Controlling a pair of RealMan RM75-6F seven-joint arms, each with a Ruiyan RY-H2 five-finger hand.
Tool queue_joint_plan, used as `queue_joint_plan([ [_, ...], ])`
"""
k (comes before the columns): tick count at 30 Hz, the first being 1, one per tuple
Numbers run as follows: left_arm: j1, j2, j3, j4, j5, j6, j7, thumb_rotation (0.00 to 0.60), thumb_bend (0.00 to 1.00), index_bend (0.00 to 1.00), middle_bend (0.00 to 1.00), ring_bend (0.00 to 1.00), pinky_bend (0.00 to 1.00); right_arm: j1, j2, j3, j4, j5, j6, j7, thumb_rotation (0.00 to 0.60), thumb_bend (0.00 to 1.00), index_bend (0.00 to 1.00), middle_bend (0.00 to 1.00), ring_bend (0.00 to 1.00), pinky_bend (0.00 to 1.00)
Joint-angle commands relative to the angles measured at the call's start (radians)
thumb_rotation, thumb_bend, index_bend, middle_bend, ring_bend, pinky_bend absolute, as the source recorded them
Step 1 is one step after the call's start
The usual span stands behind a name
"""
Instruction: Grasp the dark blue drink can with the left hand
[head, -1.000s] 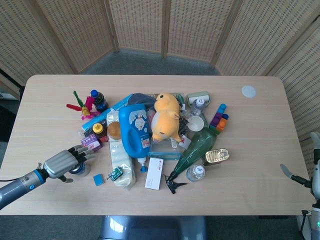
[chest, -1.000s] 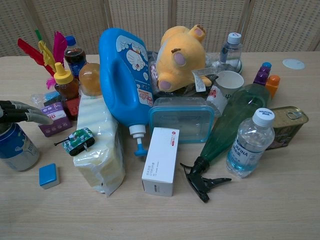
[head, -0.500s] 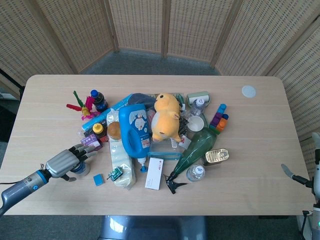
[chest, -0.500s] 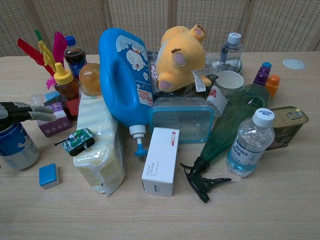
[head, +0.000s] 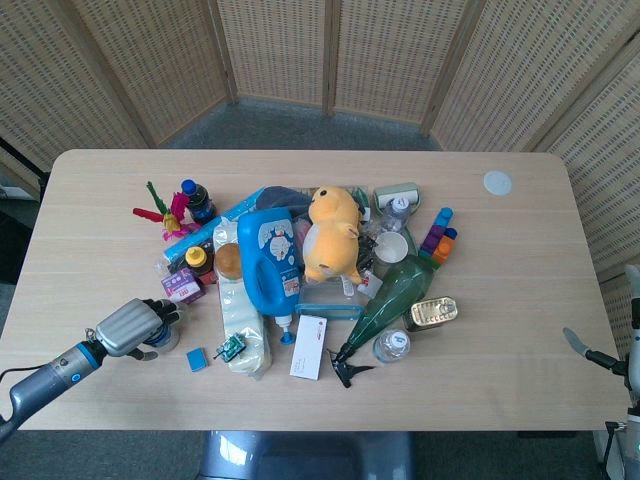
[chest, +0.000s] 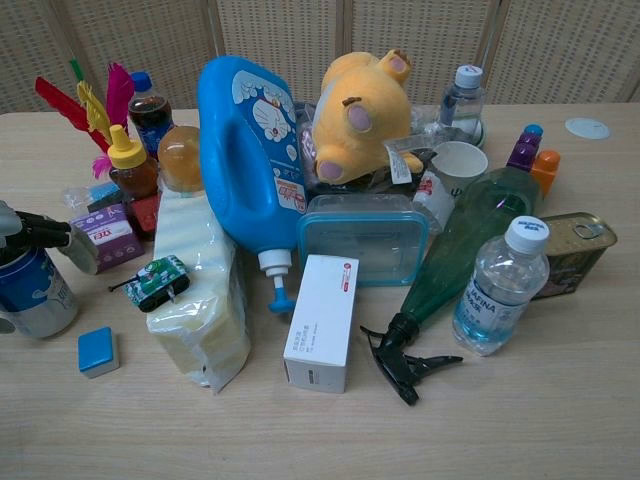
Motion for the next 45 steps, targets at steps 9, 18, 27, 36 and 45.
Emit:
queue_joint_plan([
  [9,0.015,-0.016,-0.008,0.029,-0.01,0.039,0.02,0.6,0.13,0.56,0.49,0.5,0.68,-0.001,0.001,0.002,-0.001,0.002,-0.001,0.007,0.452,0.0,0.0,0.0,0.0,0.0],
  [18,0.014,-0.004,-0.022,0.01,-0.017,0.074,0.02,0.6,0.14,0.61,0.54,0.55,0.71,-0.003,0.003,0.002,-0.002,0.001,0.002,0.01,0.454,0.0,0.0,0.0,0.0,0.0],
  [27,-0.014,0.07,-0.056,-0.103,-0.018,0.12,0.06,0.6,0.14,0.59,0.54,0.55,0.71,-0.004,0.006,0.002,-0.007,-0.001,0.003,0.012,0.452,0.0,0.0,0.0,0.0,0.0],
  [36,-0.08,0.235,-0.127,-0.343,-0.018,0.145,0.169,0.6,0.14,0.58,0.53,0.55,0.71,-0.009,0.013,0.002,-0.014,-0.004,0.007,0.022,0.451,0.0,0.0,0.0,0.0,0.0],
  [45,-0.151,0.416,-0.229,-0.531,-0.057,0.118,0.264,0.6,0.13,0.57,0.51,0.55,0.71,-0.012,0.019,0.001,-0.02,-0.008,0.009,0.029,0.452,0.0,0.0,0.0,0.0,0.0],
])
